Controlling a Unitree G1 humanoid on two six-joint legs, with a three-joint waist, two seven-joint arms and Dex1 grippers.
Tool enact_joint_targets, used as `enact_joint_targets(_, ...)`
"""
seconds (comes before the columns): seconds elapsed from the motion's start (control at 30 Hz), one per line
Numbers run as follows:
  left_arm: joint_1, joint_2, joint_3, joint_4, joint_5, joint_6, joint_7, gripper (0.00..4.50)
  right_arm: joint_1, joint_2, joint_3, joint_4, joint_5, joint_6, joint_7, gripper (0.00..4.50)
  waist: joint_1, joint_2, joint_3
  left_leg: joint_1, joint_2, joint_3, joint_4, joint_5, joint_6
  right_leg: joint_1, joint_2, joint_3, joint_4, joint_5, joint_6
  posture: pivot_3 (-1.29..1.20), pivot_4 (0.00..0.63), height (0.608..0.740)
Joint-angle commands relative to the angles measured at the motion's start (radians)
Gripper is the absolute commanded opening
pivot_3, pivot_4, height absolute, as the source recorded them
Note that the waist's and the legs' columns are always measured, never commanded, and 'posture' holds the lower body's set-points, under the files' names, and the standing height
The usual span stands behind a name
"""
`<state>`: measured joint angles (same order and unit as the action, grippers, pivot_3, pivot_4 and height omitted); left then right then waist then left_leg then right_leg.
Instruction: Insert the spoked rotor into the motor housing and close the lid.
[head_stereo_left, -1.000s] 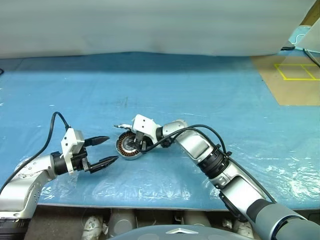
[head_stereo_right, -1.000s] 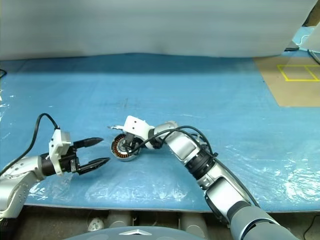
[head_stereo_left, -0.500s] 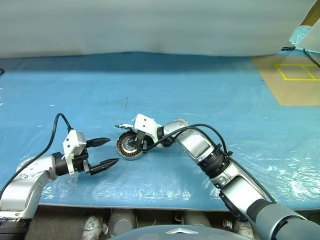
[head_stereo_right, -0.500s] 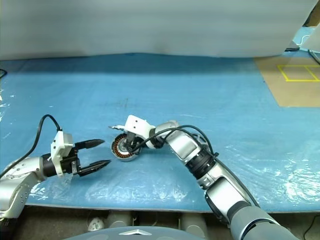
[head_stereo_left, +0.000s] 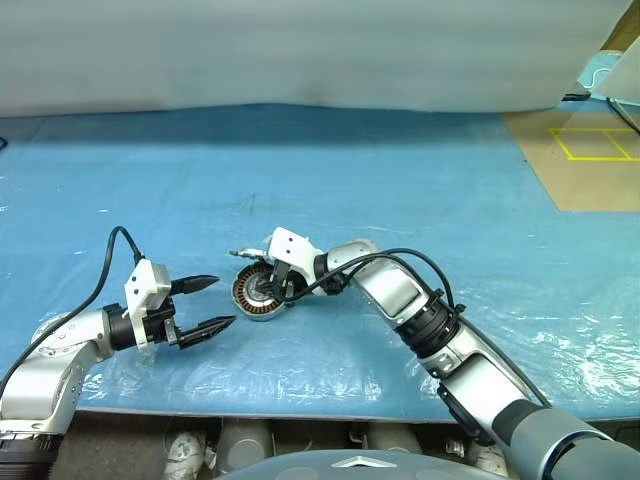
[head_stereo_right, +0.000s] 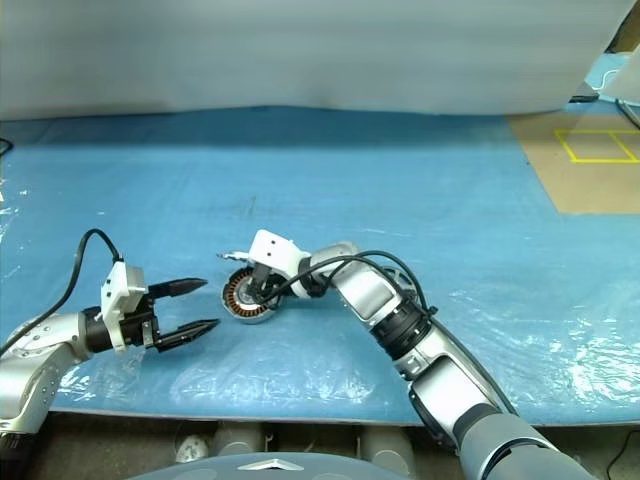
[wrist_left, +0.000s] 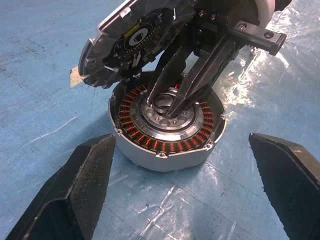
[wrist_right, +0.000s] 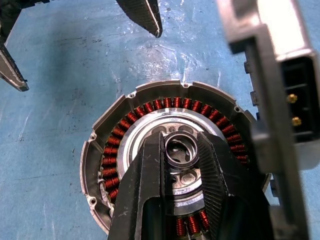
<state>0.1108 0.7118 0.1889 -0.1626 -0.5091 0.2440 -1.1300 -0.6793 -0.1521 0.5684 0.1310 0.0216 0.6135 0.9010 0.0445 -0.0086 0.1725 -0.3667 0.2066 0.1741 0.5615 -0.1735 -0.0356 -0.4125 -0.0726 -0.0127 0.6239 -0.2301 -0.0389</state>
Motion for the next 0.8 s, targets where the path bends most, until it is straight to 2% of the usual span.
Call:
enact_joint_targets(0.03, -0.003, 0.008, 0.004, -0.006, 0.001, -0.018, -0.010, 4.50, 0.015, 0.012, 0.013, 0.011, 0.008, 0.009, 0.011, 0.56, 0.000, 0.000, 0.000, 0.000, 0.000, 0.000, 0.000, 0.000, 0.000, 0.000, 0.000, 0.000, 0.000, 0.000, 0.000, 0.00, 0.150, 0.740)
enact_joint_targets(0.8, -0.013, -0.002, -0.012, 0.018, 0.010, -0.041, -0.009, 4.50, 0.004, 0.003, 0.023, 0.031, -0.035, -0.054, 0.014, 0.56, 0.000, 0.000, 0.000, 0.000, 0.000, 0.000, 0.000, 0.000, 0.000, 0.000, 0.000, 0.000, 0.001, 0.000, 0.000, 0.00, 0.150, 0.740)
